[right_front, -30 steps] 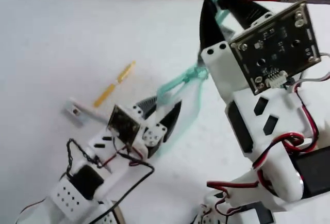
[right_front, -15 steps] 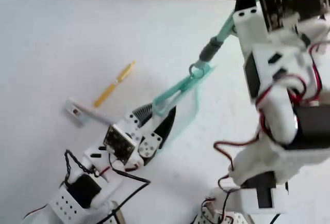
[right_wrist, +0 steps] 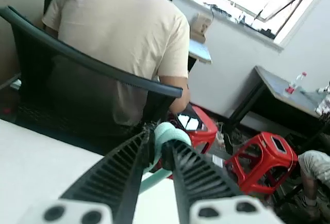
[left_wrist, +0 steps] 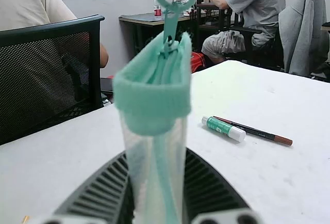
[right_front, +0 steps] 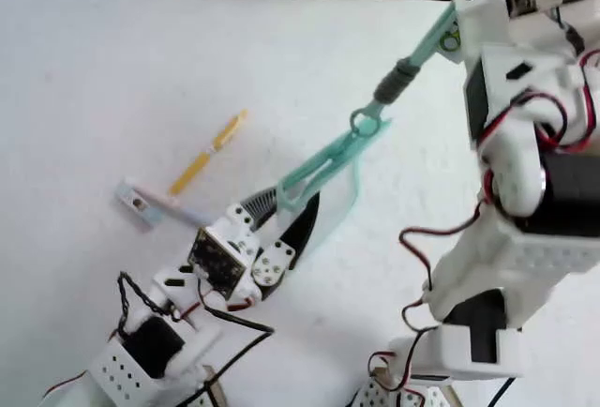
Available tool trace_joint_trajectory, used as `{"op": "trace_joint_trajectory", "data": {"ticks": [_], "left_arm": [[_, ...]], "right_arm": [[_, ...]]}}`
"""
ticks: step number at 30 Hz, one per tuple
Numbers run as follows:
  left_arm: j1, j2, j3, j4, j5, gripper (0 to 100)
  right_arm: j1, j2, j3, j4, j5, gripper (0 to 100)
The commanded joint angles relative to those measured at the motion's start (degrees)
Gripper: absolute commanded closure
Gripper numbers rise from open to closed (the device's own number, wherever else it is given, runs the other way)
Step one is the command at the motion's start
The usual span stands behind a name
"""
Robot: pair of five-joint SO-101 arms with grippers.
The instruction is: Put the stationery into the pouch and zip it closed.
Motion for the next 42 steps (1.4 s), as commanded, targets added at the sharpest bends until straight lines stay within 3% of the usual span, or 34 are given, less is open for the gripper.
{"op": "trace_joint_trajectory", "data": {"ticks": [1,12,18,26,42], "left_arm": [[0.22,-0.22,-0.09,0.35,-0.79,98],[0.22,-0.22,-0.09,0.44,-0.79,98],[0.22,-0.22,-0.09,0.44,-0.88,98],[0.22,-0.22,-0.09,0.44,-0.88,98],[0.22,-0.22,-0.09,0.44,-0.88,98]], "right_arm": [[2.86,1.45,-0.53,-4.18,0.09,98.1],[7.96,7.43,-0.79,-5.93,0.44,98.1],[8.13,12.35,-0.88,-7.52,8.53,98.1],[12.26,15.87,-0.88,-11.21,9.05,98.1],[10.24,13.32,-0.97,-7.08,8.70,97.8]]}}
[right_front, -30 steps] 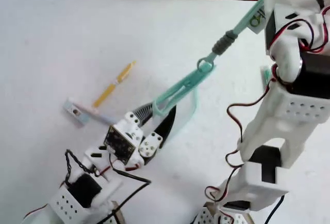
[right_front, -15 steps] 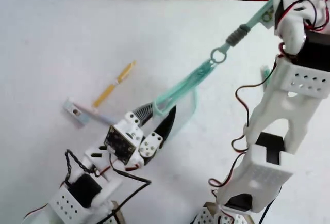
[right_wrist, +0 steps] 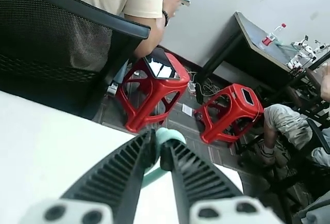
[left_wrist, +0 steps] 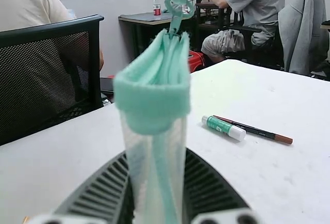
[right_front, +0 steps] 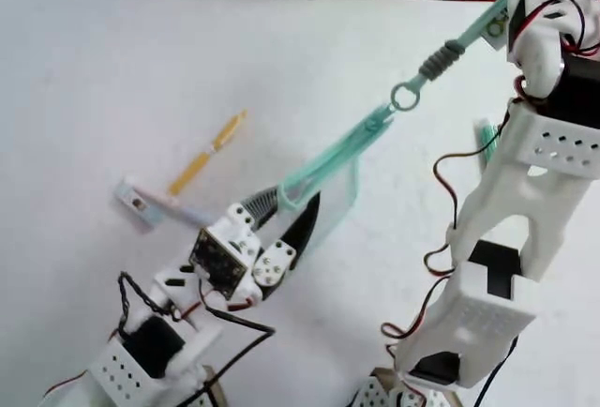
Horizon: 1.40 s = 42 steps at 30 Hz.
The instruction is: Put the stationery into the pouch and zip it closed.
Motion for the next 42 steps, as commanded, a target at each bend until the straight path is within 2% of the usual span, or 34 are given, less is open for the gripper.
{"op": "trace_joint_trajectory", "data": {"ticks": [1,4,7,11,20,24,30,35,39,42], "left_arm": [[0.22,-0.22,-0.09,0.53,-0.53,98],[0.22,-0.22,-0.09,0.53,-0.53,98],[0.22,-0.22,-0.09,0.53,-0.53,98],[0.22,-0.22,-0.09,0.53,-0.53,98],[0.22,-0.22,-0.09,0.53,-0.53,98],[0.22,-0.22,-0.09,0.53,-0.53,98],[0.22,-0.13,-0.09,0.53,-0.53,98],[0.13,-0.13,-0.09,0.53,-0.53,98],[0.13,-0.13,-0.09,0.53,-0.53,98],[0.13,-0.13,-0.09,0.53,-0.53,98]], "right_arm": [[-0.75,-3.56,-1.05,1.63,0.35,97.7],[-2.15,-5.76,-1.05,3.30,-2.64,94.2],[-3.74,-8.57,-1.05,5.41,-7.12,83.7],[-7.43,-12.62,-1.05,10.07,-8.09,71.7],[-14.55,-24.66,-0.88,19.12,-7.65,70.6],[-17.27,-32.66,5.98,21.76,-1.58,70.5],[-20.18,-46.99,37.89,21.32,13.01,70.7],[-20.70,-56.92,57.85,21.23,26.99,70.7],[-20.35,-62.29,71.65,20.00,32.70,70.7],[-17.10,-65.27,82.46,15.69,34.46,70.7]]}}
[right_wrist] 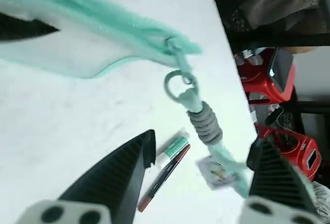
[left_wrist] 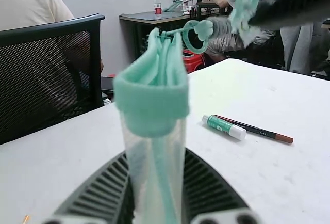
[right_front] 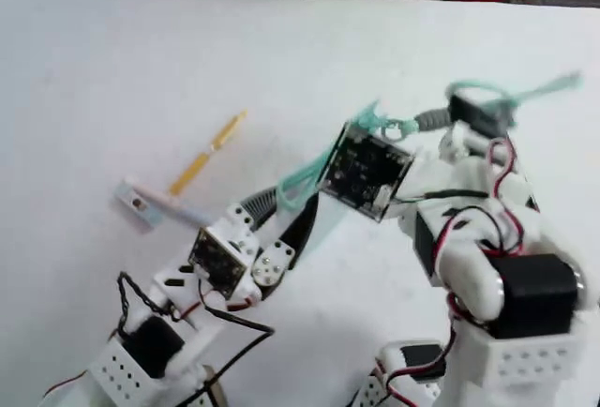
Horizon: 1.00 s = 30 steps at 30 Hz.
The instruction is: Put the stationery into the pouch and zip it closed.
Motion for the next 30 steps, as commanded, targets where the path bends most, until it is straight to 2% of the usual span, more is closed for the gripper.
{"op": "trace_joint_trajectory", "data": {"ticks": [1,6,12,16,18,23,26,30], "left_arm": [[0.13,-0.13,-0.09,0.26,-0.53,98],[0.13,-0.13,0.00,0.26,-0.53,98],[0.13,-0.13,0.00,0.26,-0.53,98],[0.13,-0.13,0.00,0.26,-0.53,98],[0.13,-0.13,0.00,0.26,-0.53,98],[-0.66,-0.13,0.00,0.18,-0.53,98],[-2.77,-0.13,-0.09,-0.18,-0.53,98],[-3.56,-0.22,-0.44,-0.18,-0.18,98]], "right_arm": [[3.56,-3.65,11.96,-5.85,2.11,70.7],[9.19,-10.68,25.23,-12.00,2.11,70.7],[14.20,-22.20,33.76,-21.93,1.85,70.8],[18.42,-24.13,39.65,-29.41,1.67,70.8],[20.79,-23.34,41.23,-32.57,-1.14,70.8],[27.38,-19.03,40.44,-41.63,-13.71,70.8],[30.02,-15.16,37.10,-43.56,-20.40,70.8],[30.73,-7.34,30.59,-43.12,-24.44,70.8]]}}
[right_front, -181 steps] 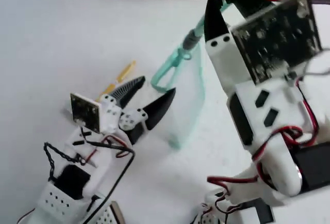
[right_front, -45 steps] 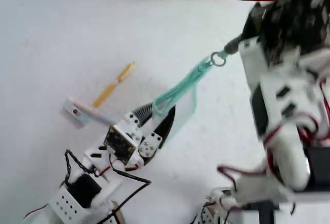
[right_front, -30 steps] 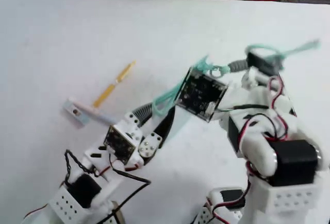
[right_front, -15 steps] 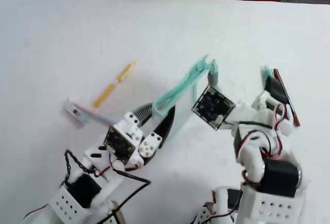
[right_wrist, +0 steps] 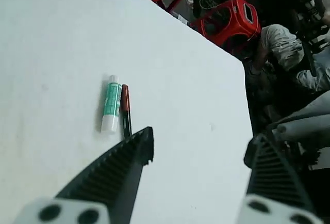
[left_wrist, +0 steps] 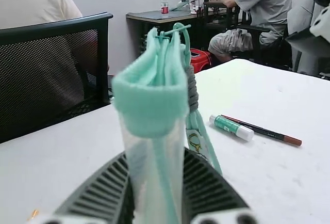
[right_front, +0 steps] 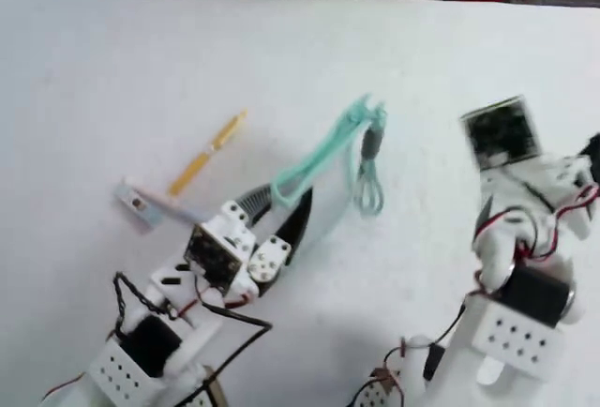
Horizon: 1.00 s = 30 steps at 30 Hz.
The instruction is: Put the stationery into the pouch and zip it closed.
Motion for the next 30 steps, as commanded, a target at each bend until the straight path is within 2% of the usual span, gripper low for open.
{"op": "trace_joint_trajectory", "data": {"ticks": [1,3,8,12,18,23,27,30], "left_arm": [[-1.45,-0.22,-0.44,-0.18,-0.26,98],[-1.45,-0.22,-0.53,-0.18,-0.35,97],[-1.45,-0.22,-0.53,0.26,0.44,87],[-1.45,-0.22,-0.53,0.26,2.64,87],[-1.45,-0.22,-2.29,1.93,2.81,87],[-1.45,-0.22,-6.51,8.26,2.90,87],[-1.36,-0.22,-7.03,10.73,2.90,80],[-1.45,-0.22,-7.03,10.90,5.36,79]], "right_arm": [[0.84,6.81,-7.56,-0.84,-2.73,70.8],[0.84,12.35,-11.52,1.19,-2.73,70.8],[1.36,30.20,-27.87,10.33,-2.73,72.9],[3.12,47.69,-45.89,19.82,-2.73,79.0],[4.79,74.15,-71.91,32.92,-2.20,79.7],[5.93,92.79,-90.81,38.64,1.58,79.7],[5.93,105.89,-102.15,40.84,4.84,79.7],[5.93,113.63,-110.07,41.27,4.84,79.7]]}}
